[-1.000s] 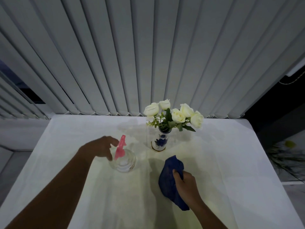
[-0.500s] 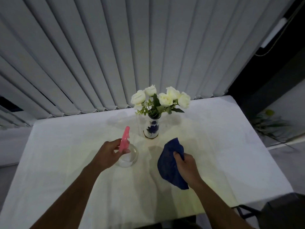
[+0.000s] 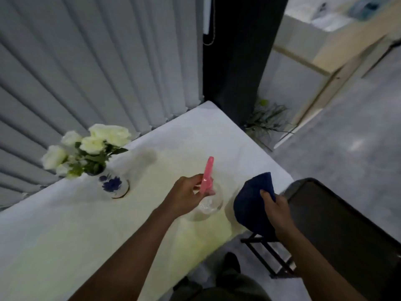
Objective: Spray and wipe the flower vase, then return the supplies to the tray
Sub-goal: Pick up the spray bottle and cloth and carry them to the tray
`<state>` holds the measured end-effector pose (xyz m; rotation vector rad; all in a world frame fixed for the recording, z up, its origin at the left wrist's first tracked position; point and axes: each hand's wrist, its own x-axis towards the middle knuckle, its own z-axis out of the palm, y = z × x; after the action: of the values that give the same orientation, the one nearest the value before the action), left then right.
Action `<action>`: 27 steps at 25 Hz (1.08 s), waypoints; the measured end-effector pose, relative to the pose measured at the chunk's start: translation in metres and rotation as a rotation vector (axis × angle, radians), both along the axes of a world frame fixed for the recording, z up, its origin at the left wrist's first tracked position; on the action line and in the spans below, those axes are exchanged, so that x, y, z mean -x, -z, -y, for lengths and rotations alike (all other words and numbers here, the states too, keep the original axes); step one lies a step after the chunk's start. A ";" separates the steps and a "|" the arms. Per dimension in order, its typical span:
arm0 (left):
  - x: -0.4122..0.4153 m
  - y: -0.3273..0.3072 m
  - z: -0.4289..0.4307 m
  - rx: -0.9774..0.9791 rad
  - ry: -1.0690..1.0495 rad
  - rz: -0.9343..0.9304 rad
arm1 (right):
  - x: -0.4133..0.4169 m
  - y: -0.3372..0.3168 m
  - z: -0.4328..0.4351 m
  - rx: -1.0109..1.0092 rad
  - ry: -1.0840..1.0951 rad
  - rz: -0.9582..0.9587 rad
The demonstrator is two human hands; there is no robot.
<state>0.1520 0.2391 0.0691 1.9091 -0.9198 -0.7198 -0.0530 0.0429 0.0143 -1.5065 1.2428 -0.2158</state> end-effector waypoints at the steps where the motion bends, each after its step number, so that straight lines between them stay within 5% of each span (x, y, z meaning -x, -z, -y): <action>1: 0.015 -0.001 0.030 0.010 0.051 -0.006 | 0.025 0.000 0.019 0.000 0.070 -0.002; 7: 0.114 0.009 0.187 -0.008 0.343 -0.050 | 0.174 0.005 0.099 0.077 0.427 -0.092; 13: 0.198 0.038 0.273 -0.055 0.520 0.012 | 0.261 0.032 0.127 0.345 0.471 -0.308; 20: 0.217 0.079 0.286 -0.144 0.466 0.034 | 0.242 0.121 0.091 0.273 -0.270 -0.654; 27: 0.217 0.085 0.289 -0.153 0.432 -0.035 | 0.243 0.122 0.081 0.277 -0.335 -0.678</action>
<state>-0.0653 -0.0500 -0.0161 1.8376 -1.3060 -1.0988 -0.2958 -0.0383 -0.1073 -2.1001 1.4875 0.3937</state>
